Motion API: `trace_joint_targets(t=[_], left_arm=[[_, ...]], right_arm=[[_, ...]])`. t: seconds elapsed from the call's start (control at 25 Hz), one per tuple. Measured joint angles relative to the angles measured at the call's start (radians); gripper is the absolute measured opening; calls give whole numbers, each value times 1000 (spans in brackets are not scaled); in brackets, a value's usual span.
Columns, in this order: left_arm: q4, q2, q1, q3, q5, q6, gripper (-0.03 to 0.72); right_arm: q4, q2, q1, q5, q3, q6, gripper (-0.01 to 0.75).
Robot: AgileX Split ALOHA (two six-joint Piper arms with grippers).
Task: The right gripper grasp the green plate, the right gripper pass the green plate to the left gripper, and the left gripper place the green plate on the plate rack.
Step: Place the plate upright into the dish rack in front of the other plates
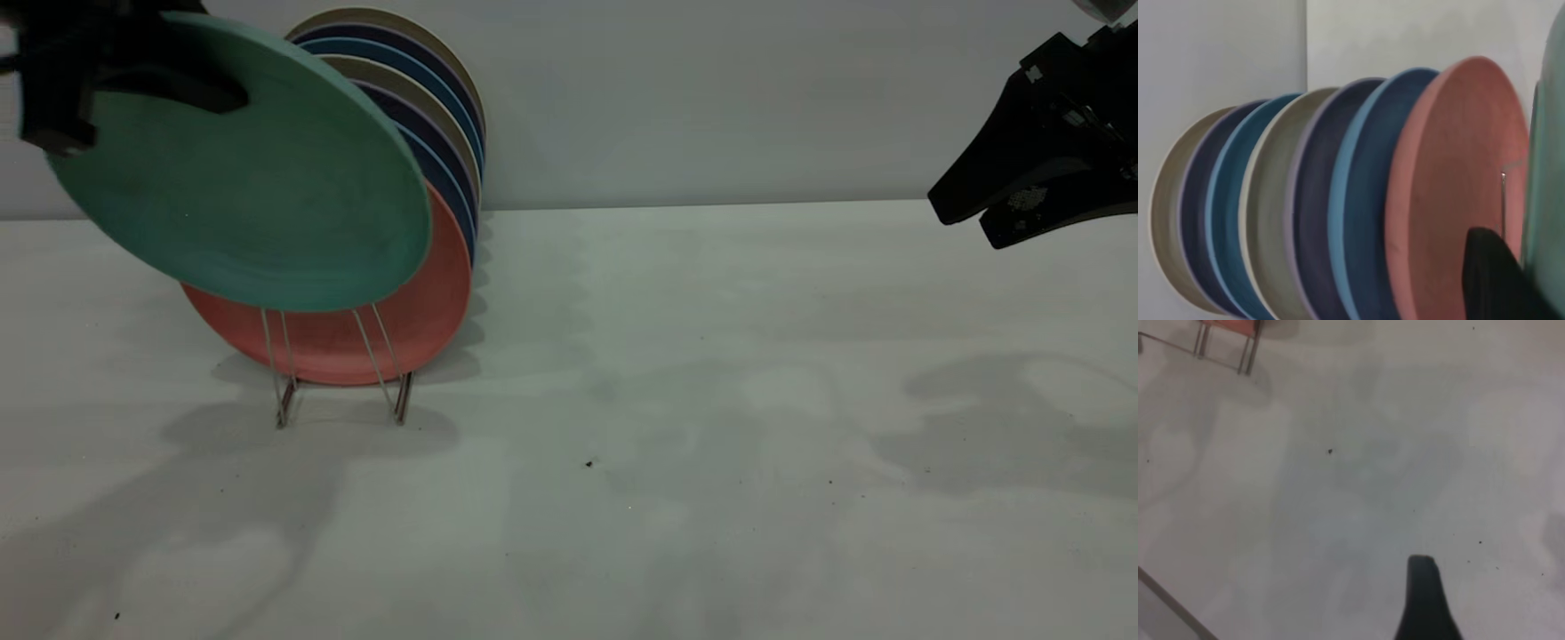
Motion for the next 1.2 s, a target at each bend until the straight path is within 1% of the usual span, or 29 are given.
trace_joint_targets(t=[0.16,0.28,0.52,0.76,1.2], left_arm=[[-5,3,-4,-1,-45,0,135],[-4,5,-4,-1,-58,0,135],[-4,13,-4,-1,-59,0,135],[-4,75,-4,-1,-62,0,135],[-11,152,-4,-1,-91,0,135]], right_arm=[[-1,0,0,0,0,0,546],[-2,0,0,0,0,0,546],[-2,0,0,0,0,0,546],[-2,0,0,0,0,0,546],[-4,0,0,0,0,5,546]])
